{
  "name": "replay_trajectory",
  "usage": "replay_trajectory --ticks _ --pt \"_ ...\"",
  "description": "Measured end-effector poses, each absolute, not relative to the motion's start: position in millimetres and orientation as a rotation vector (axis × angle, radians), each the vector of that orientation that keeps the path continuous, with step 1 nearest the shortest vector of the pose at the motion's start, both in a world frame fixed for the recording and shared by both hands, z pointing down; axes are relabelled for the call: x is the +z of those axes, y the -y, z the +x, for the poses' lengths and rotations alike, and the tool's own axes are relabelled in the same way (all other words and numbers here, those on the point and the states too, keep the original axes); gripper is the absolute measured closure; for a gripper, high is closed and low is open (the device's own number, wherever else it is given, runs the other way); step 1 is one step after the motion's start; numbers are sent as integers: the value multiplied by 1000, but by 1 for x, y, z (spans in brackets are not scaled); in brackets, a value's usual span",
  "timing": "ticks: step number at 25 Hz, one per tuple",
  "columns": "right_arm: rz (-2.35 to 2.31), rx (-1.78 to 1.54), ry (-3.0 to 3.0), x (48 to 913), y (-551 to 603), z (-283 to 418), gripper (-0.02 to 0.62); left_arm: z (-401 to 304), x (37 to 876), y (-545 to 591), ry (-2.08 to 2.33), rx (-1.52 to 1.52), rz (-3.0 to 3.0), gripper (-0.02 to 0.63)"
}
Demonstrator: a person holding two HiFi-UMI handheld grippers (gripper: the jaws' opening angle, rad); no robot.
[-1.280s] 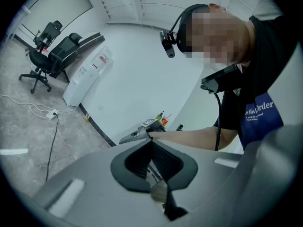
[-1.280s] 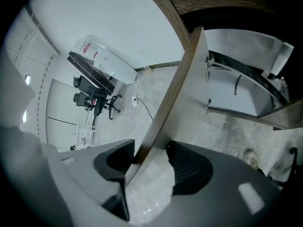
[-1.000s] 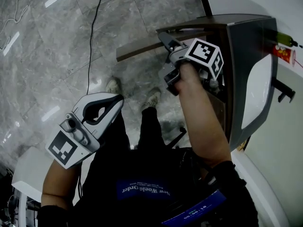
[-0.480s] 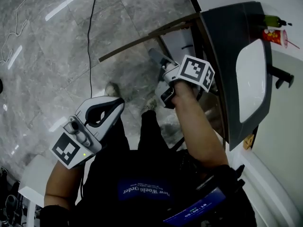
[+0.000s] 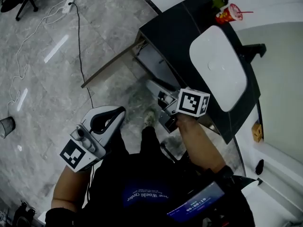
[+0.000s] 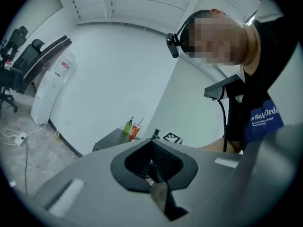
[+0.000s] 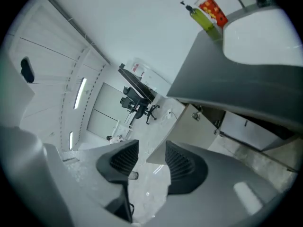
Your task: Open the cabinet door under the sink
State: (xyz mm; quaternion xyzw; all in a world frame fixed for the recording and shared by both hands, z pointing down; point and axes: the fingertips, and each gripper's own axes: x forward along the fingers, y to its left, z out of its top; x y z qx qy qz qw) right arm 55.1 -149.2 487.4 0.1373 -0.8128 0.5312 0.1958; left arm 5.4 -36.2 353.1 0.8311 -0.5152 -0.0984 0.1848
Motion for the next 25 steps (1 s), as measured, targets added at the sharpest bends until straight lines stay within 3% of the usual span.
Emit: replay_trajectory --ticks 14,25 --pt "631 1306 2558 346 198 219 460 109 232 115 1220 -228 2598 606" --pt "801 1135 2834 248 199 326 526 184 196 141 942 -98 2690 606"
